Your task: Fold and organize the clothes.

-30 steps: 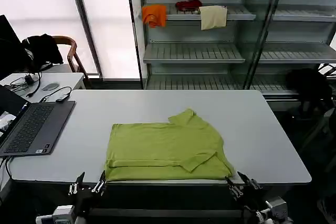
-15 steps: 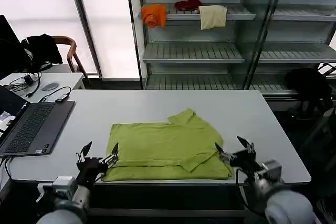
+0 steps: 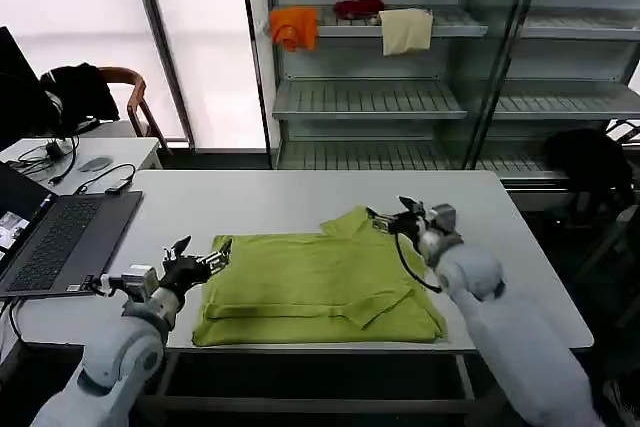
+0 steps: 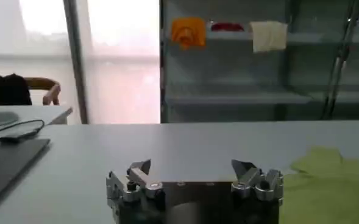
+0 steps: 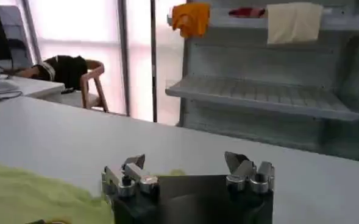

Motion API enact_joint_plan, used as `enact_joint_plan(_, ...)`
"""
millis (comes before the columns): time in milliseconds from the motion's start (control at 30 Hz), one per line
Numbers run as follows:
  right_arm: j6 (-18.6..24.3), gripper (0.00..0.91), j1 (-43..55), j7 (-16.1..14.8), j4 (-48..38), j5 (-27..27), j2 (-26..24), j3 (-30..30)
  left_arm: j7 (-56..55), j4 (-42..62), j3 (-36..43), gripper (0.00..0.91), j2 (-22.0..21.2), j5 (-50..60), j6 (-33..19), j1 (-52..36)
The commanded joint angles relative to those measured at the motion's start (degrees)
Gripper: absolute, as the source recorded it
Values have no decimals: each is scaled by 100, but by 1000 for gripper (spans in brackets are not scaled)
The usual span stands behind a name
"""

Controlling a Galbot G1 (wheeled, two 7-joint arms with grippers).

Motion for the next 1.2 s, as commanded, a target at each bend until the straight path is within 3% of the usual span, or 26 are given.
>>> enact_joint_plan(33,-136,907,1084,-158,-1720,-361,611,-644,390,1420,233,907,39,135,224,-915)
enact_joint_plan(300,-131,907,1061,-475,-2339,-868,887,-519,514,1920,420,907,3,379,223,-1190)
enact_joint_plan(700,-131,907,1036,-560,-2266,-1011,914,-542,583,2225,477,907,-112,449,225,-1291)
enact_joint_plan(800,-130,907,1004,-559,-2249,-1041,914,-520,609,2301,486,806,-156,431,222,-1336)
enact_joint_plan(833,-130,887,999,-557,-2246,-1047,915,-504,622,2323,494,675,-169,445,221,-1350)
enact_joint_plan(867,-131,867,971,-539,-2241,-1056,914,-482,624,2343,503,625,-180,450,222,-1360)
enact_joint_plan(900,-133,826,950,-532,-2234,-1089,905,-484,632,2359,508,605,-185,455,221,-1367)
enact_joint_plan(967,-132,746,907,-528,-2215,-1115,885,-497,662,2371,519,423,-189,460,219,-1368)
enact_joint_plan(1000,-132,715,879,-539,-2193,-1115,875,-497,680,2375,527,383,-190,471,217,-1367)
enact_joint_plan(1033,-132,665,856,-547,-2177,-1120,868,-497,692,2375,534,191,-190,479,217,-1365)
enact_joint_plan(1067,-132,625,835,-549,-2158,-1122,865,-495,715,2375,542,101,-190,494,217,-1364)
enact_joint_plan(1100,-133,494,819,-553,-2147,-1128,864,-484,736,2377,560,10,-189,512,217,-1362)
enact_joint_plan(1133,-131,413,807,-559,-2142,-1131,861,-479,755,2376,570,10,-186,527,216,-1359)
enact_joint_plan(1200,-131,60,795,-584,-2122,-1128,850,-480,798,2369,583,10,-178,544,215,-1351)
